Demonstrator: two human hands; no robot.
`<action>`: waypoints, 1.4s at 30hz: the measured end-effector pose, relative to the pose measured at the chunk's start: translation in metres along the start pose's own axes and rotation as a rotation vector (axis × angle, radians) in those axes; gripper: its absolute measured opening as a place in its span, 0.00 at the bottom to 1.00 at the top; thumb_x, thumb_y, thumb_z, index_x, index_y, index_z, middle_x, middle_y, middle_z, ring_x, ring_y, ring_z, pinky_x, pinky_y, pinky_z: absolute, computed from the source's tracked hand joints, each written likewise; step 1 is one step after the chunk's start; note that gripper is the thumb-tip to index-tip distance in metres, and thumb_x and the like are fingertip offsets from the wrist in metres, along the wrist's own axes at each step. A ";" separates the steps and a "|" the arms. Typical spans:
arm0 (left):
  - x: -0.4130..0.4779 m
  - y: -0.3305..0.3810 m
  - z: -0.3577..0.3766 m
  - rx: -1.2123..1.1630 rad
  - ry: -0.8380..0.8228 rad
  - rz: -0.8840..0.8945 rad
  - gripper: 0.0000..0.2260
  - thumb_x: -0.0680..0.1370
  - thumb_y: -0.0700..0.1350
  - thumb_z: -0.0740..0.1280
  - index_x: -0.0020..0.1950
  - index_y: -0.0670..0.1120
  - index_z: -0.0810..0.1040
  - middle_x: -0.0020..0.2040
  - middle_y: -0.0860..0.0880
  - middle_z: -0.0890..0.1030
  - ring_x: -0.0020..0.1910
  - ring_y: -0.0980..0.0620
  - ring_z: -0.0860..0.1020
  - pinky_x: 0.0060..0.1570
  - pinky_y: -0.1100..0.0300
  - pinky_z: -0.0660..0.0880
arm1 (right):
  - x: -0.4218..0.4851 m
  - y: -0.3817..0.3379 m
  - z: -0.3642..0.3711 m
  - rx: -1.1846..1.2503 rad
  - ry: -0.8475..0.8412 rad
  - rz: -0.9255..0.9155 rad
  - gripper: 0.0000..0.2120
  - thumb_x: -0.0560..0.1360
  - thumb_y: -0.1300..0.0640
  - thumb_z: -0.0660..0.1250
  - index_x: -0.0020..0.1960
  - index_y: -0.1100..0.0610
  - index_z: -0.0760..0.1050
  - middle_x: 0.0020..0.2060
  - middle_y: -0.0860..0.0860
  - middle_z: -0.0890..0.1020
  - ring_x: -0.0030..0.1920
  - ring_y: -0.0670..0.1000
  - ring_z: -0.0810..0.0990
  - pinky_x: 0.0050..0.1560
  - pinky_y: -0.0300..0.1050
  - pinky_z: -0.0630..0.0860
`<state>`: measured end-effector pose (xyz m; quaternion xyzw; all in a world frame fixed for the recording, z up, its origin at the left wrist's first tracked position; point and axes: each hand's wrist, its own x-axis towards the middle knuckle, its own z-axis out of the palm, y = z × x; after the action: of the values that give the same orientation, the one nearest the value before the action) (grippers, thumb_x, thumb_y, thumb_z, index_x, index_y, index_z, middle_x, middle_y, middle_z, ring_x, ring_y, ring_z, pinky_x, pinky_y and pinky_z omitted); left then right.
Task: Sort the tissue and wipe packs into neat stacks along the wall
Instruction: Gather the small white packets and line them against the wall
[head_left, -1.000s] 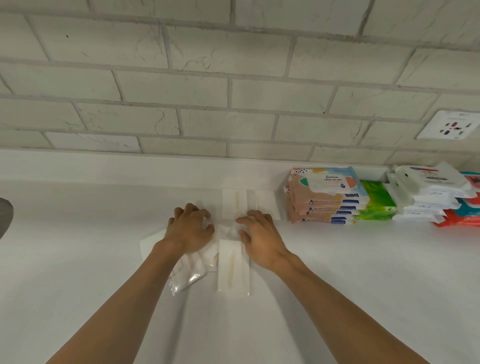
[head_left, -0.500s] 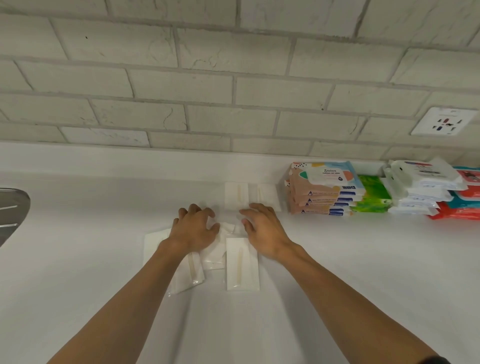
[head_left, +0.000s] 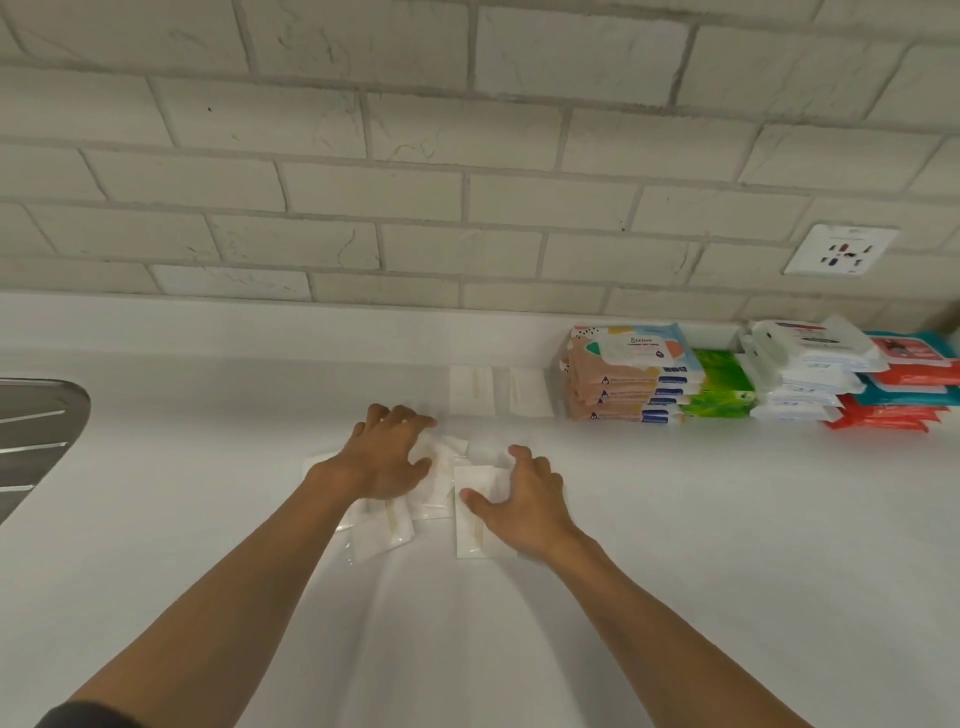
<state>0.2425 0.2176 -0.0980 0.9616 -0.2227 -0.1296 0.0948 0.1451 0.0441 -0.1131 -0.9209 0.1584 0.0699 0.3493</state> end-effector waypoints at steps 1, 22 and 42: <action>0.001 0.001 -0.002 0.034 -0.021 0.012 0.27 0.80 0.52 0.62 0.77 0.54 0.59 0.76 0.50 0.61 0.74 0.42 0.54 0.69 0.49 0.59 | -0.003 -0.002 0.004 -0.005 0.016 0.014 0.43 0.70 0.39 0.71 0.75 0.55 0.55 0.66 0.55 0.66 0.68 0.59 0.64 0.65 0.50 0.66; 0.017 0.004 -0.007 0.108 -0.132 0.084 0.18 0.76 0.54 0.68 0.65 0.54 0.72 0.58 0.55 0.70 0.59 0.49 0.62 0.59 0.56 0.62 | -0.021 0.023 -0.008 0.519 0.155 0.098 0.10 0.75 0.55 0.71 0.55 0.57 0.78 0.46 0.48 0.82 0.39 0.40 0.78 0.30 0.26 0.69; 0.039 -0.003 -0.046 -0.638 0.168 0.085 0.12 0.77 0.36 0.67 0.55 0.50 0.75 0.50 0.49 0.80 0.50 0.48 0.79 0.43 0.62 0.73 | 0.036 0.008 -0.055 0.501 0.293 -0.014 0.22 0.76 0.65 0.68 0.67 0.57 0.65 0.49 0.49 0.77 0.47 0.48 0.79 0.33 0.25 0.71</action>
<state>0.2915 0.2084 -0.0635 0.8806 -0.2023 -0.1088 0.4145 0.1774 -0.0071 -0.0862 -0.8071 0.2131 -0.1077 0.5399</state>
